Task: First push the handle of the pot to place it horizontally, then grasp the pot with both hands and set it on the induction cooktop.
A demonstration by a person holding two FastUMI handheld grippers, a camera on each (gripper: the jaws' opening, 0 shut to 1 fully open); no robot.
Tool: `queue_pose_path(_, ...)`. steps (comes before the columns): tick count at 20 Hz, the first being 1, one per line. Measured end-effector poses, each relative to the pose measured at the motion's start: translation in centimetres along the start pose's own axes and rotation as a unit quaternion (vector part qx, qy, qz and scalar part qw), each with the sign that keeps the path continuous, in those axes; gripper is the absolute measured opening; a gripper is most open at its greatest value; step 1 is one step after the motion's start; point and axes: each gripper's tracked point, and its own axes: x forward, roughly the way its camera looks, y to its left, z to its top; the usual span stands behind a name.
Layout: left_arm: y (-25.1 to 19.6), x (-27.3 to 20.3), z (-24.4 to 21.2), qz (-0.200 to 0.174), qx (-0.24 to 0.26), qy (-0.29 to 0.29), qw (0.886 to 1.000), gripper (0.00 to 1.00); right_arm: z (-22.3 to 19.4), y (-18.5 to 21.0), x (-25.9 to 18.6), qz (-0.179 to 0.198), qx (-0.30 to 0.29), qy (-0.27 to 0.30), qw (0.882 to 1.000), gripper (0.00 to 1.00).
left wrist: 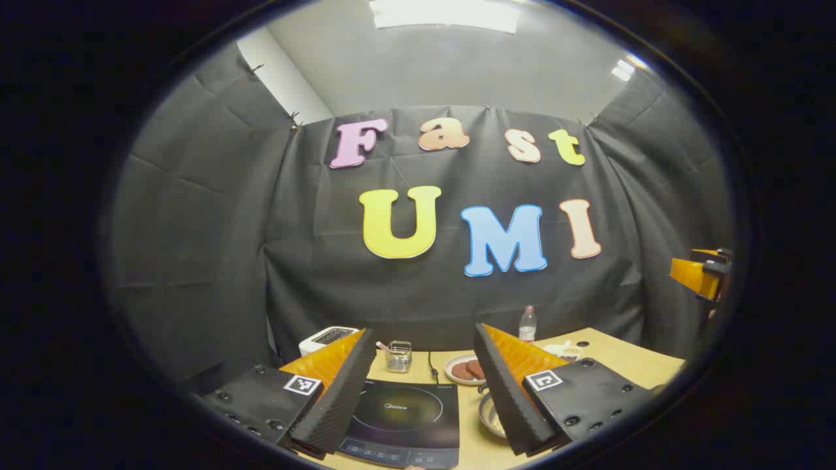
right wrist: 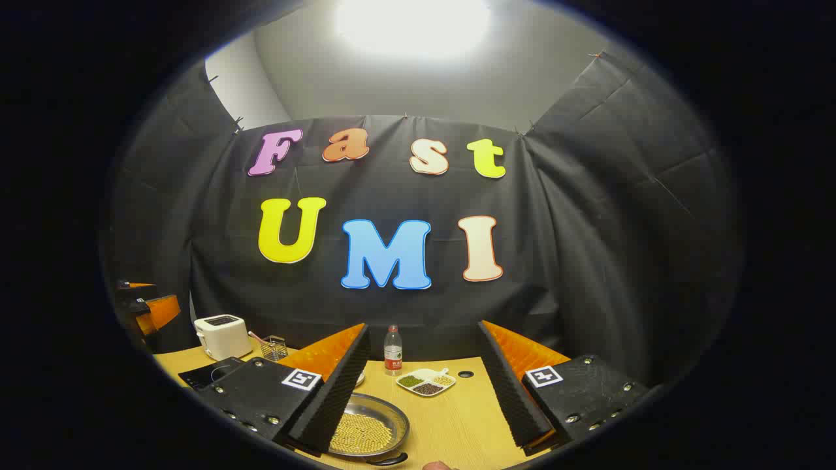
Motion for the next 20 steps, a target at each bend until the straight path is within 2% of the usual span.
queue_pose_path(2, 0.1, 0.1, 0.0, 0.002, 0.0, 0.0, 1.0, 0.92, 0.1, 0.2, 0.3, 0.001, -0.004, -0.001, 1.0, 0.98)
queue_pose_path(3, 0.3, 0.2, 0.0, 0.004, -0.001, -0.001, 1.0, 0.98, 0.1, 0.3, 0.3, 0.002, -0.005, -0.002, 1.0, 0.98)
queue_pose_path(19, 2.1, 0.1, 0.9, 0.014, 0.004, -0.014, 1.0, 0.98, 0.0, 1.9, 0.9, 0.012, -0.001, 0.003, 1.0, 0.98)
queue_pose_path(20, 2.2, 0.2, 1.0, 0.014, 0.003, -0.015, 1.0, 0.92, 0.1, 2.0, 0.9, 0.013, -0.001, 0.003, 1.0, 0.98)
